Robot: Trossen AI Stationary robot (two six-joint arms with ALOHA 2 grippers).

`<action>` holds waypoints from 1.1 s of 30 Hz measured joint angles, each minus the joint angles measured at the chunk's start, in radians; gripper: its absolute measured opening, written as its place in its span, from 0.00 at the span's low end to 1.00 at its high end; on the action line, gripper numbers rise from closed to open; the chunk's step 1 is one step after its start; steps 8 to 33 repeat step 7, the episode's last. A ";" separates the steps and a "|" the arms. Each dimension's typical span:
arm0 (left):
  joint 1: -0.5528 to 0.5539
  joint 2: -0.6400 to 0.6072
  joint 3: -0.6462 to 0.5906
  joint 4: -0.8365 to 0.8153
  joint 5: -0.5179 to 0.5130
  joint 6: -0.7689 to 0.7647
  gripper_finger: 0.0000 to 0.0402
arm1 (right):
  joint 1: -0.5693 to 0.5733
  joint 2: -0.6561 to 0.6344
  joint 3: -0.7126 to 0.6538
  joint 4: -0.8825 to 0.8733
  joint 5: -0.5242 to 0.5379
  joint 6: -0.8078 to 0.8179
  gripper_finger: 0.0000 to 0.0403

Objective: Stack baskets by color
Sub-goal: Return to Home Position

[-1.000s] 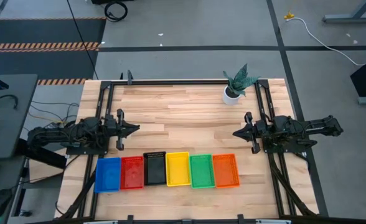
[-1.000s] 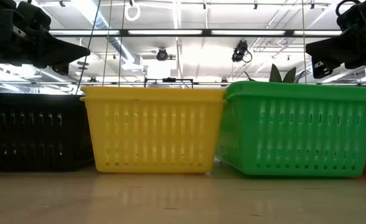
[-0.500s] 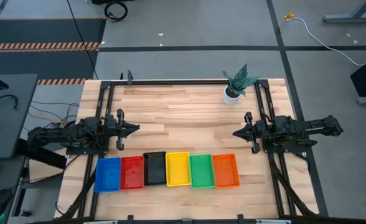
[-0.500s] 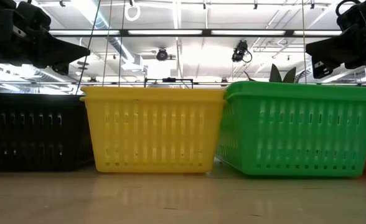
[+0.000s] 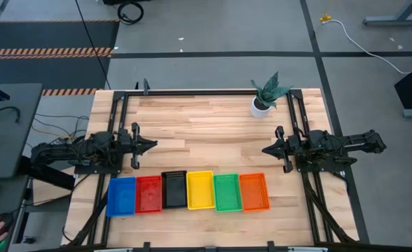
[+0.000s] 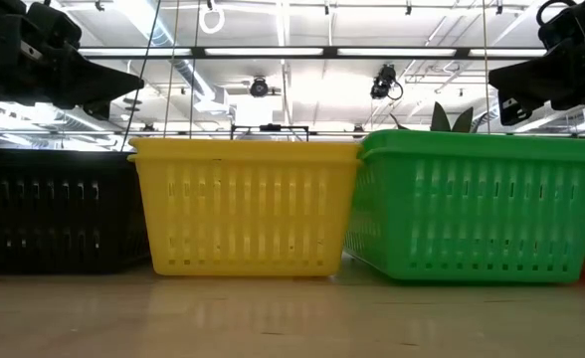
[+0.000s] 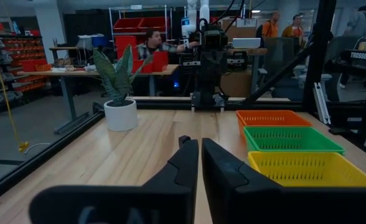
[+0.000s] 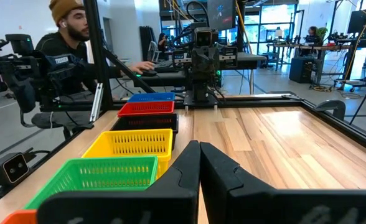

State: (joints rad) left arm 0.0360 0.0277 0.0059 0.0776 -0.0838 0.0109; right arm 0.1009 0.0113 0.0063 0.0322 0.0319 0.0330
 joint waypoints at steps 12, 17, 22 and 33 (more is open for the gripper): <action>0.000 0.000 0.000 0.000 0.000 0.000 0.07 | 0.000 0.000 0.000 0.000 0.000 0.000 0.03; 0.000 0.000 0.000 0.000 0.000 0.000 0.07 | 0.000 0.000 0.000 0.000 0.000 0.000 0.03; 0.000 0.000 0.000 0.000 0.000 0.000 0.07 | 0.000 0.000 0.000 0.000 0.000 0.000 0.03; 0.000 0.000 0.000 0.000 0.000 0.000 0.07 | 0.000 0.000 0.000 0.000 0.000 0.000 0.03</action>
